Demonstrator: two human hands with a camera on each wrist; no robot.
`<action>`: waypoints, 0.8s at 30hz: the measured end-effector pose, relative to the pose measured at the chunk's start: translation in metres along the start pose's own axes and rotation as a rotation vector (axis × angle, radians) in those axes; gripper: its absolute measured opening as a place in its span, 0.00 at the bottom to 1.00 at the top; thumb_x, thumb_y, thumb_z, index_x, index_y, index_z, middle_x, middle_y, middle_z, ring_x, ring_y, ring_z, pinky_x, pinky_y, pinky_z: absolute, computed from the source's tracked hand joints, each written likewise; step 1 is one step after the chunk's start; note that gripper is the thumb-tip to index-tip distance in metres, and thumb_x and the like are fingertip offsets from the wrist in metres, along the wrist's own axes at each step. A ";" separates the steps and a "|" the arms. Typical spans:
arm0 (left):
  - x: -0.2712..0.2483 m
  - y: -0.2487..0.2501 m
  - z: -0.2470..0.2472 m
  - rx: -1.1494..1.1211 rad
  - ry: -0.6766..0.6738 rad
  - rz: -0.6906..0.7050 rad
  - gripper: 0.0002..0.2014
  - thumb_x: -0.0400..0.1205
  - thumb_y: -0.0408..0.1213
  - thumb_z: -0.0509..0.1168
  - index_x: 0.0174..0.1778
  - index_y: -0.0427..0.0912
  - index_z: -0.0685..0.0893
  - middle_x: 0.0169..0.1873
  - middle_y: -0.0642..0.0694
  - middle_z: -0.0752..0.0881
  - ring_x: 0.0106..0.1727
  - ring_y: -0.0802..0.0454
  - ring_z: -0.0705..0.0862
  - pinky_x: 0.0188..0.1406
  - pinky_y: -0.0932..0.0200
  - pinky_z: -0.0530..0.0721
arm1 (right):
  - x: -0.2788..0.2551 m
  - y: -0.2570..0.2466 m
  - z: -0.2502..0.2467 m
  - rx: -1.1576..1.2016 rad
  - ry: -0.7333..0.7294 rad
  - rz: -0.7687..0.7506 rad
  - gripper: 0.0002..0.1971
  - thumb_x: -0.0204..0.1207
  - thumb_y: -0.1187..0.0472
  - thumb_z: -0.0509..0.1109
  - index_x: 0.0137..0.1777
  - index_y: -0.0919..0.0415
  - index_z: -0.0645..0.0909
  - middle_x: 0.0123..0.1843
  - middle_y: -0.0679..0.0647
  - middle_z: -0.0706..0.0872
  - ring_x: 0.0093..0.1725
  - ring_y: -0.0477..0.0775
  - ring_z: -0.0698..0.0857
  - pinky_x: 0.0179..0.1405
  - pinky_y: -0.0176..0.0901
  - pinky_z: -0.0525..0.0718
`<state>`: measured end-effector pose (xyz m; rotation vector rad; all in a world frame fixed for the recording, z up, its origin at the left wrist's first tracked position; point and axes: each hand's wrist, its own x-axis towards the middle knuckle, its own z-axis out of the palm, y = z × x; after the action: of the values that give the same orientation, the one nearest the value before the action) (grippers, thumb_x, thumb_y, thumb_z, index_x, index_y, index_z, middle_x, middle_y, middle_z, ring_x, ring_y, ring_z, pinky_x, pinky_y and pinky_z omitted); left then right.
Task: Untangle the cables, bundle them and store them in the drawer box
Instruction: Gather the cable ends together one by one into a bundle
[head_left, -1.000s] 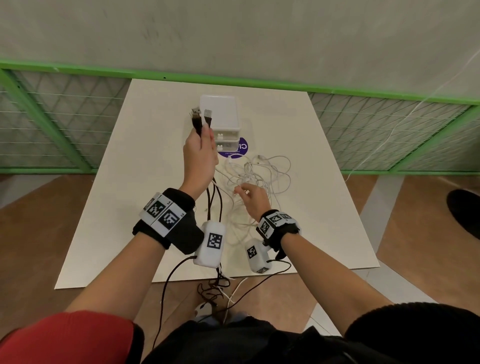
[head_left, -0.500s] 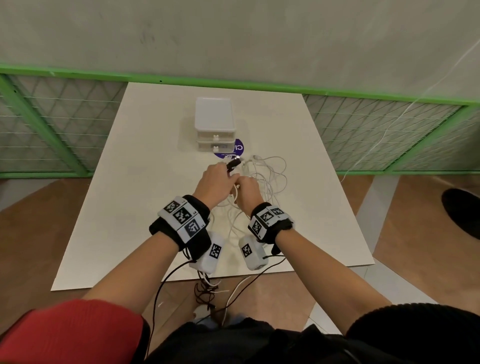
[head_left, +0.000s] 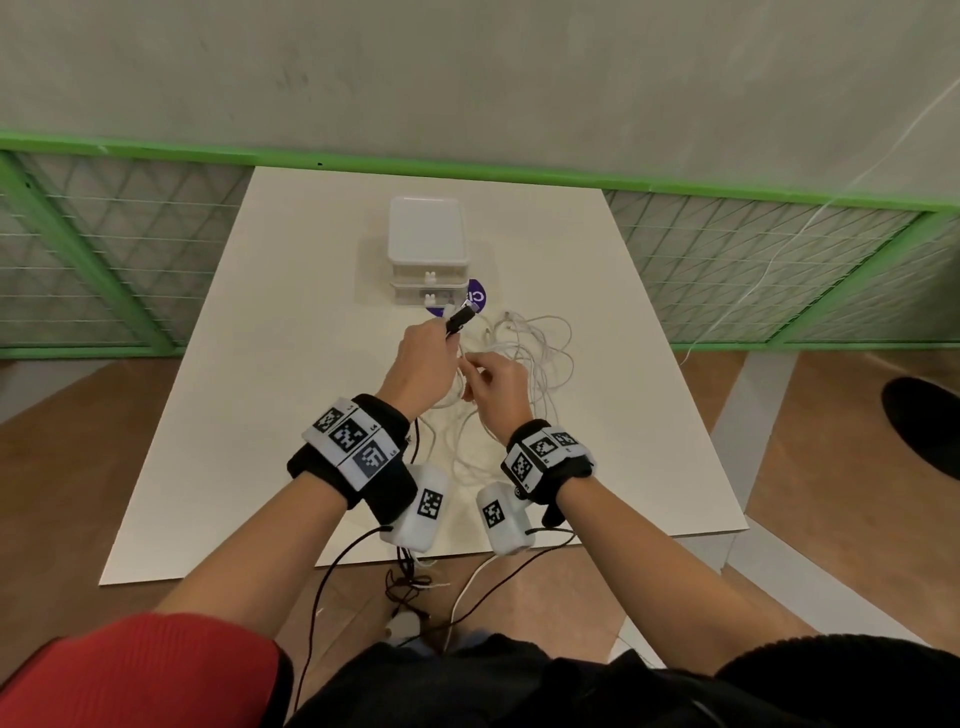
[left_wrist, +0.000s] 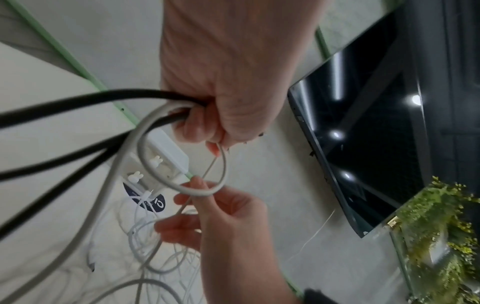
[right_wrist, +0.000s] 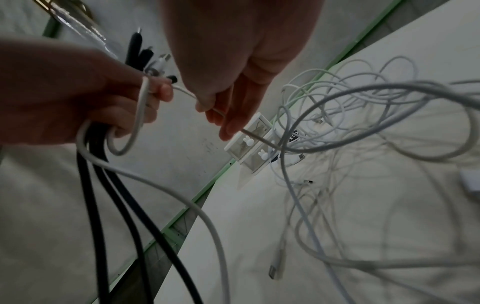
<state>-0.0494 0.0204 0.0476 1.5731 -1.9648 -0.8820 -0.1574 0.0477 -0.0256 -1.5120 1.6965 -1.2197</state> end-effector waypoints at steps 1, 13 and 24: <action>-0.001 0.003 -0.001 -0.042 0.032 0.005 0.12 0.86 0.34 0.54 0.50 0.29 0.79 0.42 0.35 0.82 0.39 0.43 0.80 0.36 0.59 0.70 | 0.003 0.001 -0.001 -0.013 0.002 -0.007 0.08 0.78 0.67 0.67 0.46 0.71 0.85 0.34 0.57 0.85 0.21 0.38 0.81 0.27 0.26 0.77; 0.015 0.027 -0.053 -0.088 0.228 0.026 0.13 0.86 0.34 0.55 0.54 0.27 0.79 0.47 0.32 0.82 0.33 0.50 0.78 0.29 0.66 0.66 | -0.002 0.058 -0.010 -0.108 -0.110 0.132 0.09 0.79 0.65 0.66 0.45 0.70 0.86 0.44 0.64 0.88 0.41 0.56 0.84 0.42 0.39 0.80; 0.006 0.002 -0.002 0.280 -0.125 0.159 0.15 0.81 0.42 0.66 0.56 0.34 0.81 0.48 0.36 0.85 0.48 0.38 0.84 0.42 0.51 0.79 | 0.013 0.037 -0.006 -0.169 -0.141 -0.049 0.09 0.78 0.62 0.68 0.50 0.66 0.88 0.34 0.59 0.81 0.33 0.49 0.74 0.34 0.33 0.68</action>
<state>-0.0513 0.0144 0.0503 1.5114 -2.3502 -0.6794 -0.1825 0.0349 -0.0532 -1.7062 1.7132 -0.9887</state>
